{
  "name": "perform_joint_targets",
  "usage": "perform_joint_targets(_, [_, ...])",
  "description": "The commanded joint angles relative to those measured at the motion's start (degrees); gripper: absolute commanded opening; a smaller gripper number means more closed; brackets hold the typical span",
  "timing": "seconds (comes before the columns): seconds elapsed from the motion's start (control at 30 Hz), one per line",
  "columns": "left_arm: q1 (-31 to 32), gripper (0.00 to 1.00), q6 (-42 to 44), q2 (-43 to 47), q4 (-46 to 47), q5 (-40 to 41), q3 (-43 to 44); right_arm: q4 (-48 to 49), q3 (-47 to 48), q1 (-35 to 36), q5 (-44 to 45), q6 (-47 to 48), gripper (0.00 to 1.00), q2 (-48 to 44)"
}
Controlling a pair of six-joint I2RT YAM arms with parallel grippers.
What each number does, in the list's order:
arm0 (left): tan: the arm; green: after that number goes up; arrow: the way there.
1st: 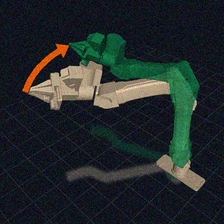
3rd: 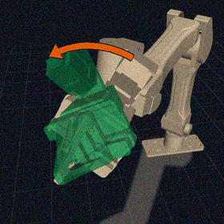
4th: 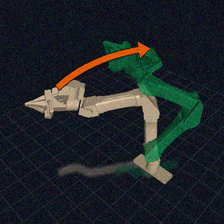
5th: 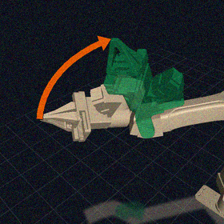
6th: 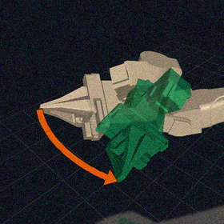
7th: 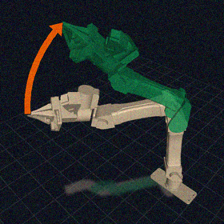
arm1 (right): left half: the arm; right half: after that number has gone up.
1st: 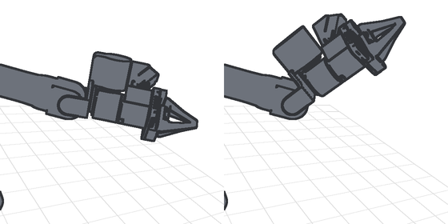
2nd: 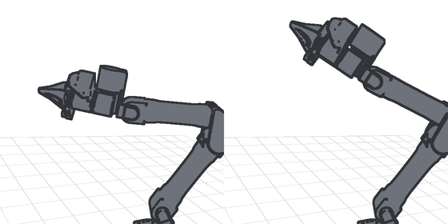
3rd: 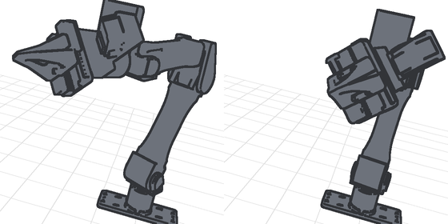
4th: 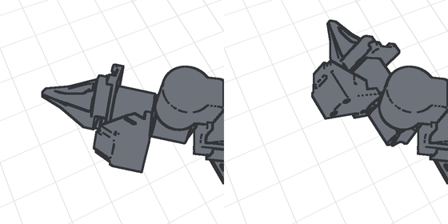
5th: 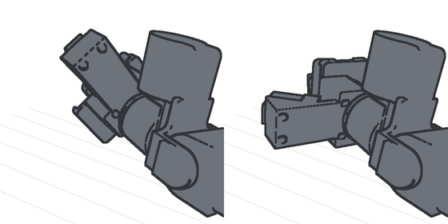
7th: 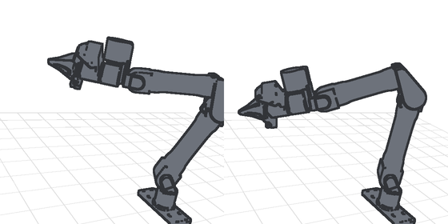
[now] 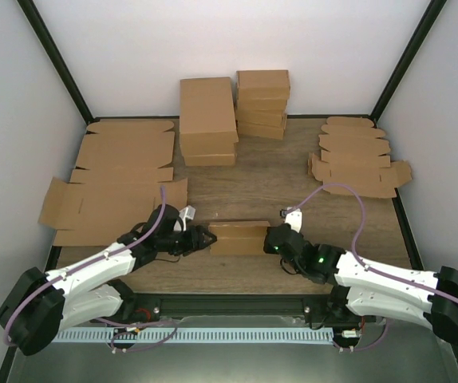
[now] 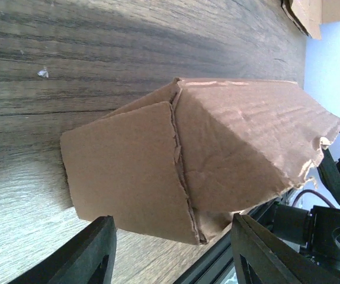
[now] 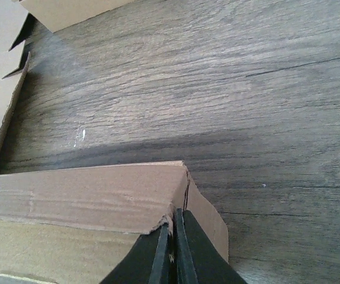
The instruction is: Fold the paper box
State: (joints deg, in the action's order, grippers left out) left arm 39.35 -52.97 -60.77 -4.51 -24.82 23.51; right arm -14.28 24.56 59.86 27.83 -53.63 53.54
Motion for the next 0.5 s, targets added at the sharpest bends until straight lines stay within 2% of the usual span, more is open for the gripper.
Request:
perform_joint_targets(0.0, [0.41,0.54,-1.02,0.83,2.53,-1.81,-1.29,-8.90,-3.03,1.13,-5.76,-1.02,0.07,1.70])
perform_joint_targets(0.13, [1.24,0.47,-1.17,0.75,2.71,-1.37,-2.03,-9.27,-3.20,1.12,-6.19,-2.23,0.14,1.70])
perform_joint_targets(0.47, [2.75,0.40,-1.18,1.78,1.66,0.85,-2.81,-10.00,-4.19,1.09,-7.60,-2.99,0.17,-2.45])
